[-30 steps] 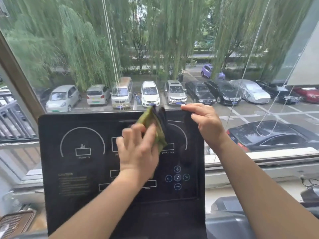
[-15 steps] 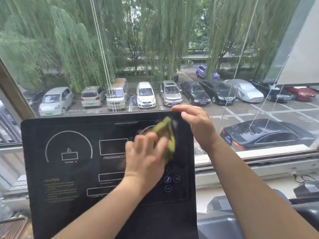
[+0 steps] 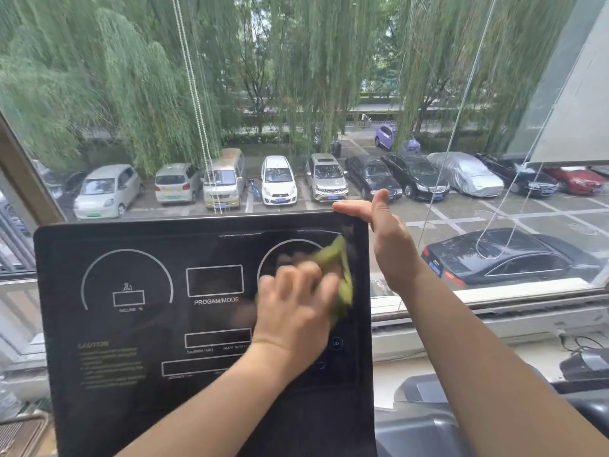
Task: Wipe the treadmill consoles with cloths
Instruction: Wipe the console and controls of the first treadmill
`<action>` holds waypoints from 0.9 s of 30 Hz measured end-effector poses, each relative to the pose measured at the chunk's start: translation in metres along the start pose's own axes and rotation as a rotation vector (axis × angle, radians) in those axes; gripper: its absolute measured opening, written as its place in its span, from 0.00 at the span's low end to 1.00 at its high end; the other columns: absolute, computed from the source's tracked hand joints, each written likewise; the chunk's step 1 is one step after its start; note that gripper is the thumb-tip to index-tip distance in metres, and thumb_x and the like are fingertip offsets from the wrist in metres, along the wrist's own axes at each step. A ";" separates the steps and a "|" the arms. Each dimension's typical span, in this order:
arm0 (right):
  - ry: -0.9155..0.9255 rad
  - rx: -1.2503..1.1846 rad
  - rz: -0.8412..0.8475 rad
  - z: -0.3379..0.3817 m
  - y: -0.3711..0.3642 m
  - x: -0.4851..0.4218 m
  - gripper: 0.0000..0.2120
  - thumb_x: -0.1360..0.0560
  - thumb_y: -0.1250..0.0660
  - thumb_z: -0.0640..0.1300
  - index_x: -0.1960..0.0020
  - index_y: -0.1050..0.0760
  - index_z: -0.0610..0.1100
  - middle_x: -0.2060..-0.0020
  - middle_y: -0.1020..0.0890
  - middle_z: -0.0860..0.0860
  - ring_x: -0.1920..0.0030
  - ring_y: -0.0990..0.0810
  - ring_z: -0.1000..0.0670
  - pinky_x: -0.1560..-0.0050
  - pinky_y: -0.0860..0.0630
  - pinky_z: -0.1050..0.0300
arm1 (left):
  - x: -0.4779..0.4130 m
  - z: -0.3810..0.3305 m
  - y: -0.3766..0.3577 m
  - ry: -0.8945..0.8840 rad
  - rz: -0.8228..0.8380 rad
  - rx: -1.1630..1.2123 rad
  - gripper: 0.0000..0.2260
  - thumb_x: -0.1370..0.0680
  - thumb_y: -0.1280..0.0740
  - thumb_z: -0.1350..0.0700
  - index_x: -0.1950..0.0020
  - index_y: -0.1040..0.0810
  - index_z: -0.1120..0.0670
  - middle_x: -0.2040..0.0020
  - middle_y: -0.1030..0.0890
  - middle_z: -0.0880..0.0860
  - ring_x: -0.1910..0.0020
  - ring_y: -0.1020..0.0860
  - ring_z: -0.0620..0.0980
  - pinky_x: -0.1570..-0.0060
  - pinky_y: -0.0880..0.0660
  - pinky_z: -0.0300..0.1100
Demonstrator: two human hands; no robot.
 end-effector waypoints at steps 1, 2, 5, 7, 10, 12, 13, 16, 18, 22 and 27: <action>0.019 0.038 -0.002 -0.001 0.000 -0.001 0.36 0.13 0.59 0.60 0.38 0.15 0.46 0.38 0.16 0.56 0.35 0.23 0.65 0.37 0.35 0.76 | 0.014 -0.017 -0.005 -0.186 0.079 0.037 0.22 0.30 0.28 0.51 0.35 0.22 0.47 0.46 0.24 0.52 0.52 0.28 0.58 0.58 0.32 0.52; 0.028 0.052 -0.007 -0.001 -0.001 -0.001 0.36 0.14 0.59 0.61 0.38 0.15 0.46 0.38 0.16 0.57 0.34 0.24 0.65 0.36 0.36 0.77 | 0.023 -0.025 -0.008 -0.348 0.167 0.057 0.22 0.29 0.29 0.52 0.34 0.23 0.46 0.47 0.24 0.51 0.53 0.27 0.57 0.58 0.31 0.51; 0.048 0.054 -0.017 -0.003 -0.004 0.001 0.35 0.13 0.58 0.60 0.37 0.15 0.45 0.38 0.17 0.58 0.34 0.24 0.68 0.37 0.36 0.80 | -0.002 -0.004 0.003 -0.415 0.181 0.009 0.21 0.28 0.34 0.50 0.34 0.22 0.46 0.46 0.23 0.51 0.52 0.26 0.57 0.57 0.29 0.52; 0.043 0.020 -0.004 -0.003 -0.006 0.003 0.30 0.12 0.54 0.57 0.36 0.16 0.44 0.36 0.17 0.53 0.35 0.23 0.65 0.36 0.33 0.76 | -0.040 0.026 0.017 -0.179 0.084 -0.028 0.20 0.27 0.35 0.48 0.37 0.20 0.48 0.45 0.25 0.53 0.50 0.27 0.59 0.57 0.30 0.53; 0.024 -0.058 0.012 -0.004 -0.011 0.004 0.23 0.16 0.44 0.56 0.37 0.17 0.45 0.37 0.17 0.50 0.36 0.19 0.56 0.32 0.26 0.59 | -0.060 0.051 0.022 0.091 -0.023 -0.047 0.20 0.27 0.36 0.48 0.35 0.21 0.46 0.43 0.27 0.54 0.45 0.31 0.60 0.53 0.33 0.54; 0.045 -0.037 -0.001 -0.002 -0.011 0.003 0.22 0.18 0.43 0.54 0.38 0.16 0.45 0.36 0.18 0.51 0.33 0.21 0.57 0.28 0.28 0.58 | -0.045 0.037 0.015 0.113 -0.035 -0.047 0.20 0.28 0.34 0.49 0.35 0.21 0.47 0.42 0.27 0.54 0.44 0.31 0.60 0.52 0.33 0.54; 0.059 -0.016 -0.004 -0.001 -0.010 0.003 0.22 0.19 0.43 0.53 0.38 0.16 0.45 0.36 0.18 0.51 0.32 0.23 0.57 0.27 0.30 0.60 | -0.032 0.025 0.010 0.060 -0.021 -0.030 0.20 0.29 0.32 0.50 0.36 0.20 0.47 0.43 0.26 0.54 0.46 0.30 0.60 0.54 0.32 0.54; 0.051 0.042 0.026 0.002 -0.007 0.000 0.24 0.19 0.45 0.54 0.37 0.16 0.45 0.36 0.17 0.53 0.32 0.23 0.58 0.25 0.32 0.58 | 0.006 -0.008 0.002 -0.365 0.147 0.042 0.21 0.29 0.31 0.51 0.35 0.21 0.47 0.46 0.22 0.51 0.51 0.25 0.57 0.57 0.30 0.54; 0.034 0.077 0.053 0.001 -0.003 -0.003 0.26 0.18 0.48 0.58 0.35 0.17 0.46 0.35 0.18 0.54 0.31 0.24 0.58 0.25 0.33 0.57 | 0.003 0.002 0.008 -0.520 0.203 0.038 0.19 0.27 0.34 0.50 0.35 0.22 0.46 0.47 0.22 0.50 0.52 0.25 0.56 0.57 0.29 0.54; -0.025 0.065 0.084 -0.002 0.001 -0.007 0.28 0.17 0.51 0.61 0.37 0.17 0.50 0.32 0.20 0.55 0.29 0.25 0.58 0.28 0.34 0.61 | -0.052 0.046 0.022 -0.127 0.033 -0.039 0.20 0.27 0.36 0.47 0.37 0.19 0.47 0.45 0.27 0.52 0.49 0.26 0.60 0.54 0.31 0.53; -0.075 -0.013 0.053 -0.006 0.003 -0.003 0.27 0.14 0.52 0.58 0.37 0.17 0.49 0.34 0.19 0.53 0.33 0.22 0.56 0.34 0.28 0.62 | -0.039 0.014 0.004 0.159 -0.005 -0.008 0.22 0.26 0.35 0.49 0.32 0.22 0.47 0.41 0.29 0.53 0.45 0.32 0.59 0.52 0.34 0.54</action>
Point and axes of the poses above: each hand's wrist, its own x-axis away from the middle knuckle, its own y-axis out of the back of the hand, z = x × y, the point moved 6 cm from there along -x, towards the middle knuckle
